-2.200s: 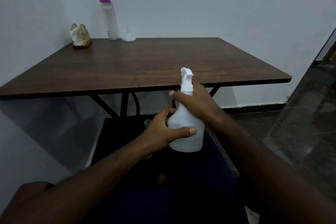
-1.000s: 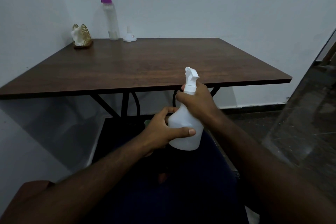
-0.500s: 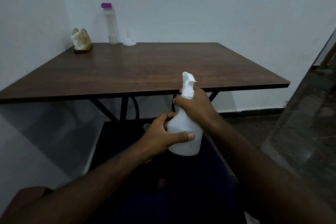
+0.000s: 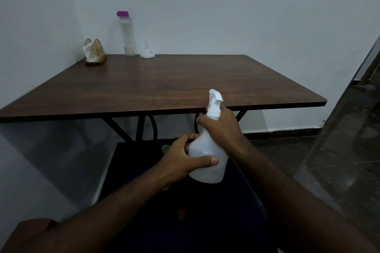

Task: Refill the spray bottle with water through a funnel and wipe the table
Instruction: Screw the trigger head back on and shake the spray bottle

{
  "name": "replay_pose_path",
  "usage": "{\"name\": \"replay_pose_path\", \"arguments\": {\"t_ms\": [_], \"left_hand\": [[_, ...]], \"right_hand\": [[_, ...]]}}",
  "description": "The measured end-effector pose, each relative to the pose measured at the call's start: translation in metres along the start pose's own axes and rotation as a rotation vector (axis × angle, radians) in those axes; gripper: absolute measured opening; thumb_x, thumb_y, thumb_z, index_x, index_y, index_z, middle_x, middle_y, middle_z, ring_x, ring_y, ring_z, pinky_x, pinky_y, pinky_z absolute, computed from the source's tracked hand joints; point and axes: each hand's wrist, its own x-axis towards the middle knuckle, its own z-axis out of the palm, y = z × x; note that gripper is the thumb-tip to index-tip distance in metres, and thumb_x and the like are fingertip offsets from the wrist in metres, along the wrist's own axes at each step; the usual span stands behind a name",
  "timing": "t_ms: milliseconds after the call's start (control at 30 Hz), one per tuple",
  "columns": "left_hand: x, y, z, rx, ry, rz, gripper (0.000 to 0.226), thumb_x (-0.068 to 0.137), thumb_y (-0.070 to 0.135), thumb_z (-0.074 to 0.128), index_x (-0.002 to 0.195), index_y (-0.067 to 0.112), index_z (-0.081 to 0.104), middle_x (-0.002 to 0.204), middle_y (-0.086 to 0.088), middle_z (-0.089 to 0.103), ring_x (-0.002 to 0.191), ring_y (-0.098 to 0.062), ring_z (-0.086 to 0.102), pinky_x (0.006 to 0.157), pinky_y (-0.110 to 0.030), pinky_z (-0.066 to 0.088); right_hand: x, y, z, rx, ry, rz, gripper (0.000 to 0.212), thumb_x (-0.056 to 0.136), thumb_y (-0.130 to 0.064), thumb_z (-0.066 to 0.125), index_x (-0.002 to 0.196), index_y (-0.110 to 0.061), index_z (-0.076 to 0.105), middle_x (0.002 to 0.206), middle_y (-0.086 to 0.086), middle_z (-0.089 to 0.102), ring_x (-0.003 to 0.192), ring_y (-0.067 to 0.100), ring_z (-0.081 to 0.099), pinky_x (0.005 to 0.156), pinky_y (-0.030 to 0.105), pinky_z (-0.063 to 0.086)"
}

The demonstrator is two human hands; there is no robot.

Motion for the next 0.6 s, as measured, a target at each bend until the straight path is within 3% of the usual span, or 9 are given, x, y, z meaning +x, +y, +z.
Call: {"name": "replay_pose_path", "arguments": {"t_ms": [133, 233, 333, 433, 600], "left_hand": [[-0.0002, -0.0011, 0.0004, 0.011, -0.008, 0.004, 0.075, 0.053, 0.037, 0.091, 0.117, 0.023, 0.056, 0.107, 0.000, 0.071, 0.094, -0.016, 0.071, 0.077, -0.034, 0.059], [-0.0015, -0.0020, 0.0021, 0.012, -0.013, 0.004, 0.072, 0.055, 0.033, 0.091, 0.117, 0.022, 0.056, 0.106, 0.001, 0.072, 0.093, -0.014, 0.071, 0.072, -0.028, 0.058], [-0.0019, -0.0018, 0.0021, 0.016, -0.009, 0.004, 0.074, 0.053, 0.036, 0.091, 0.118, 0.023, 0.055, 0.108, 0.000, 0.071, 0.093, -0.015, 0.071, 0.075, -0.032, 0.059], [-0.0020, 0.0000, 0.0008, 0.016, 0.002, 0.008, 0.077, 0.051, 0.038, 0.090, 0.117, 0.024, 0.055, 0.108, 0.000, 0.071, 0.093, -0.014, 0.071, 0.075, -0.031, 0.059], [0.0001, 0.0066, -0.0047, 0.019, 0.014, 0.045, 0.078, 0.050, 0.041, 0.091, 0.117, 0.027, 0.055, 0.107, 0.003, 0.071, 0.093, -0.013, 0.070, 0.072, -0.027, 0.057]], "right_hand": [[-0.0016, 0.0000, -0.0005, -0.007, 0.012, -0.001, 0.014, 0.078, -0.013, 0.067, 0.078, -0.008, 0.054, 0.064, -0.002, 0.054, 0.055, 0.009, 0.052, 0.054, 0.025, 0.044], [-0.0024, -0.0002, -0.0003, -0.014, 0.010, -0.007, 0.024, 0.077, -0.010, 0.066, 0.066, -0.016, 0.045, 0.058, -0.005, 0.048, 0.051, 0.008, 0.047, 0.053, 0.025, 0.040], [-0.0026, -0.0004, 0.0000, -0.009, 0.002, 0.003, 0.015, 0.077, -0.012, 0.067, 0.075, -0.011, 0.053, 0.066, -0.001, 0.055, 0.057, 0.010, 0.052, 0.055, 0.026, 0.043], [-0.0024, -0.0007, 0.0005, -0.003, 0.001, 0.007, 0.018, 0.077, -0.016, 0.069, 0.087, -0.006, 0.058, 0.071, 0.001, 0.060, 0.060, 0.009, 0.057, 0.056, 0.025, 0.046], [0.0030, -0.0087, 0.0015, 0.000, -0.005, -0.042, 0.024, 0.078, -0.027, 0.073, 0.082, -0.011, 0.056, 0.065, -0.005, 0.057, 0.052, 0.001, 0.054, 0.048, 0.015, 0.042]]}}
